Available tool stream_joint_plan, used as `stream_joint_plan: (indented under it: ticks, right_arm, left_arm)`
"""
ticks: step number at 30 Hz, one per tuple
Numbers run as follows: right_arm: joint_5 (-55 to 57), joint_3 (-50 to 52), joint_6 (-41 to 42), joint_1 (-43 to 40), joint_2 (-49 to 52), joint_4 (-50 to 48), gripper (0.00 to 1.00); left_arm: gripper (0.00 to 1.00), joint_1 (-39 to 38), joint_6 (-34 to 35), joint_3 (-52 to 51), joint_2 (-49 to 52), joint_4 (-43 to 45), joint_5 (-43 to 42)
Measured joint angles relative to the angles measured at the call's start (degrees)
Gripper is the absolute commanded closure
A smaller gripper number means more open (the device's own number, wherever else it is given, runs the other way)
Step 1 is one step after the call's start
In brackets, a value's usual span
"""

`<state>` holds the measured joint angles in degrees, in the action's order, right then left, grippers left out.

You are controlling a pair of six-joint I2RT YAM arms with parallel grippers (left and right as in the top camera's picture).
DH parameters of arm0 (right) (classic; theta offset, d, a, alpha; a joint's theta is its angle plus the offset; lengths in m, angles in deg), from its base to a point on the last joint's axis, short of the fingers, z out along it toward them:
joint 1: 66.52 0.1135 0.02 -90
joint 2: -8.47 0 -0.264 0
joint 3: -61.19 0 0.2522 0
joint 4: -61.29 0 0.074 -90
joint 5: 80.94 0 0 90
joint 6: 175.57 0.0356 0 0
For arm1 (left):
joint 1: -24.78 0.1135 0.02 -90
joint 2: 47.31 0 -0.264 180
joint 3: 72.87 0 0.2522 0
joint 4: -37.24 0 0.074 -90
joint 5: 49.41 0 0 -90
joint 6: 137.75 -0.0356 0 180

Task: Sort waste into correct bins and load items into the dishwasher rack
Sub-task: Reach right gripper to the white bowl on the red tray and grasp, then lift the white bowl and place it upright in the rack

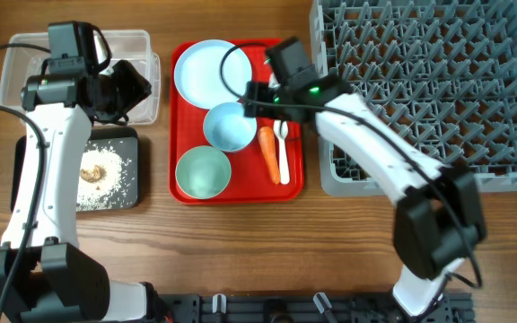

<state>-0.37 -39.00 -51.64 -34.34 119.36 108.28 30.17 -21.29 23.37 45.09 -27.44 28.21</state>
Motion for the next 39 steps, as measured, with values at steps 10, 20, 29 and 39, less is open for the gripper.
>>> stream_joint_plan:
  ticks: [10,20,29,39]
  right_arm:
    - [-3.0,0.0,4.2,1.4,7.1,-0.2,0.54]
    - [-3.2,0.0,5.0,1.4,7.1,-0.2,0.75]
    - [-3.2,1.0,5.0,1.4,7.1,-0.5,0.75]
    - [-3.7,1.0,5.9,1.4,8.5,-0.5,0.75]
  left_arm:
    - [0.51,0.2,0.5,0.0,0.0,-0.9,0.0]
    - [0.48,0.2,0.5,0.0,0.0,-1.2,0.1]
    - [0.47,0.2,0.5,0.0,0.0,-1.2,0.1]
    - [0.47,0.2,0.5,0.0,0.0,-1.2,0.1]
